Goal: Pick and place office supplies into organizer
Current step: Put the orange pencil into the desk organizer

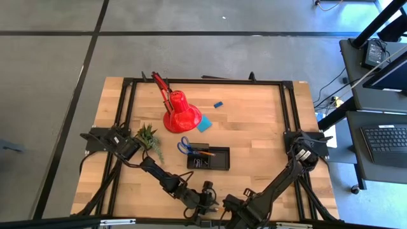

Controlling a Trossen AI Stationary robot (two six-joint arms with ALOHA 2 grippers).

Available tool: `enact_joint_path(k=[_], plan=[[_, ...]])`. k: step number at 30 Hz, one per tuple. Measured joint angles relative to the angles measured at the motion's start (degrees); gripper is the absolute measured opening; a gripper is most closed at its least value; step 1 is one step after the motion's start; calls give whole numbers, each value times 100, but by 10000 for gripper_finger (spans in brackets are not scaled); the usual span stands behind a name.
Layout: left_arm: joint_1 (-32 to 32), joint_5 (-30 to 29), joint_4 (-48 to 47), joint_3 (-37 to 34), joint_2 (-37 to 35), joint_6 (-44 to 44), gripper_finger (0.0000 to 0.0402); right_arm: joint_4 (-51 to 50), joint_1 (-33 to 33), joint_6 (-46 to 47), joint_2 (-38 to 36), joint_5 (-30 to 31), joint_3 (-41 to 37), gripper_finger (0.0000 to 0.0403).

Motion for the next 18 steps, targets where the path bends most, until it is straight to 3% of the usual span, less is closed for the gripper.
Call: enact_joint_path(k=[9, 18], plan=[[41, 32, -84, -2, -4, 34, 128, -7, -2, 2, 0, 0, 0, 37], [57, 69, 20, 0, 176, -97, 80, -17, -2, -26, 0, 0, 2, 37]])
